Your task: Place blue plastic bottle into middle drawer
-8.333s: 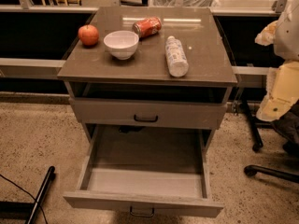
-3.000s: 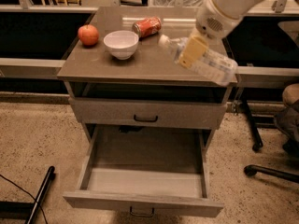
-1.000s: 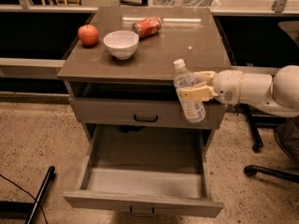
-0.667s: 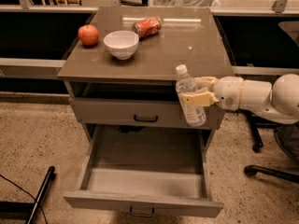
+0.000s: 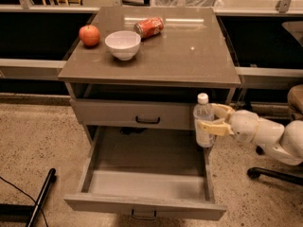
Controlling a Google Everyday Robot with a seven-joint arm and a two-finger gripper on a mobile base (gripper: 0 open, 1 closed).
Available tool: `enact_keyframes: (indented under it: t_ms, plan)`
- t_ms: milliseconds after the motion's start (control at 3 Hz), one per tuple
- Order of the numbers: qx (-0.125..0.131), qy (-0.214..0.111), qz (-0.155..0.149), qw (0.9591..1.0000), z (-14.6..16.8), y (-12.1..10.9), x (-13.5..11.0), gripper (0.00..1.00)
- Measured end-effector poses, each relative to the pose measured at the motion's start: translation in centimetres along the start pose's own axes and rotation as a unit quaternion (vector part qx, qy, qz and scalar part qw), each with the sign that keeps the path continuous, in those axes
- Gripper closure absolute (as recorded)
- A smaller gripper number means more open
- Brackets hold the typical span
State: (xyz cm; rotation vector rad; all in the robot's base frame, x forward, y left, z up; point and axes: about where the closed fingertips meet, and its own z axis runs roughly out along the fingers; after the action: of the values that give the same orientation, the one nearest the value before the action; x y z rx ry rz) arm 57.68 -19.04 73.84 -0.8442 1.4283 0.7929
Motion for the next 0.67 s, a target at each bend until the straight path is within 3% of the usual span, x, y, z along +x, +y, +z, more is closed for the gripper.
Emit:
enact_keyframes:
  t_ms: [333,667]
  plan:
    - [-0.027,-0.044,-0.002,0.9987,-1.22,0.11,1.26,1.00]
    - [-0.033,-0.045,-0.001,0.9985,-1.06,0.41,1.30,1.00]
